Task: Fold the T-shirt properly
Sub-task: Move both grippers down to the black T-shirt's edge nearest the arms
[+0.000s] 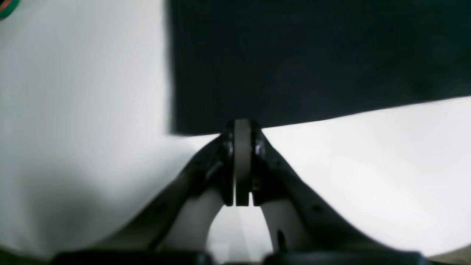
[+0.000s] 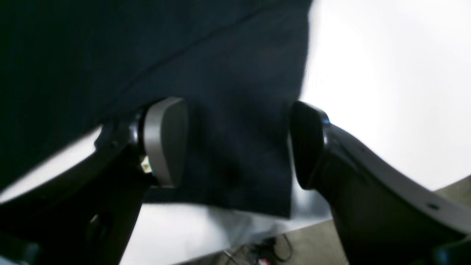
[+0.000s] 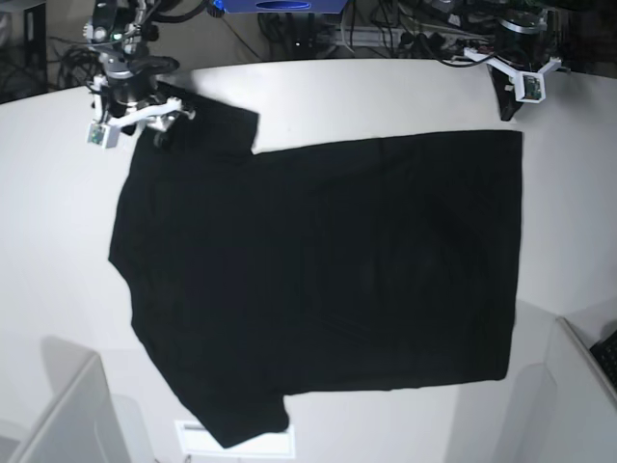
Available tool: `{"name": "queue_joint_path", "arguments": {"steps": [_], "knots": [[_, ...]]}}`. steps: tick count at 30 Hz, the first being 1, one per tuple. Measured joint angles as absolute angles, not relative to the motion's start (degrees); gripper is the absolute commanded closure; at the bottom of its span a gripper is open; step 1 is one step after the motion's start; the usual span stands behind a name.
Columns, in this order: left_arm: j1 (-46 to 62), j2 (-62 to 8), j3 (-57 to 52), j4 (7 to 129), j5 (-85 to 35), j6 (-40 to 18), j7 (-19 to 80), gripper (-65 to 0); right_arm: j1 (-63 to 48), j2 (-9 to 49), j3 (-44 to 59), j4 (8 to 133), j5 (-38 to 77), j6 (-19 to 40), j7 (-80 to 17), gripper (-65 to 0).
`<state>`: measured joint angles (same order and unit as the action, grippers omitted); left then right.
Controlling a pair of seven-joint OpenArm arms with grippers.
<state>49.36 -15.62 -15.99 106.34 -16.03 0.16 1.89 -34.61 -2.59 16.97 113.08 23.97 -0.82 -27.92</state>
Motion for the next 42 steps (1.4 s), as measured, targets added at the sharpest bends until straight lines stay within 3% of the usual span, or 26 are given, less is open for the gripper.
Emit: {"name": "queue_joint_path", "arguments": {"steps": [3, 8, 18, 26, 29, 31, 35, 42], "knots": [[47.33, -15.22, -18.96, 105.65, -16.58, 0.3, 1.5, -21.4, -34.35, -0.1, 17.87, 111.61, 27.99, -0.69, -27.49, -36.3], [47.7, -14.81, -21.56, 104.27, -27.75, 0.16, 1.98, -33.9, -33.45, 0.14, 18.11, 108.07, 28.36, -0.56, -27.83, -36.3], [47.53, -18.09, -21.52, 100.62, -33.95, 0.38, 1.96, -42.1, -32.51, 0.16, 18.39, 102.3, 28.34, -0.47, -26.59, -36.3], [45.52, -18.11, -21.34, 99.59, -34.0, 0.01, 2.17, -42.1, -33.56, 0.3, 14.94, 102.35, 28.12, -0.45, -25.02, -36.2], [43.55, -17.8, -21.69, 99.15, -33.98, 0.05, 8.27, -42.1, -33.34, 0.32, 15.03, 101.08, 28.23, 0.05, -23.83, -35.7], [42.02, -17.58, -21.93, 99.11, -34.0, -1.76, 10.5, -42.1, -33.26, 0.45, 15.05, 100.64, 28.23, 0.19, -23.44, -29.7], [40.51, -15.49, -22.17, 99.11, -34.02, -5.13, 12.29, -42.1, -33.19, 0.67, 15.4, 98.96, 28.47, 0.01, -22.09, -0.9], [39.07, -13.85, -22.22, 96.49, -33.91, -4.78, 12.88, -41.8, -32.95, 0.73, 15.42, 98.5, 28.77, 0.03, -21.98, 0.0]]}}
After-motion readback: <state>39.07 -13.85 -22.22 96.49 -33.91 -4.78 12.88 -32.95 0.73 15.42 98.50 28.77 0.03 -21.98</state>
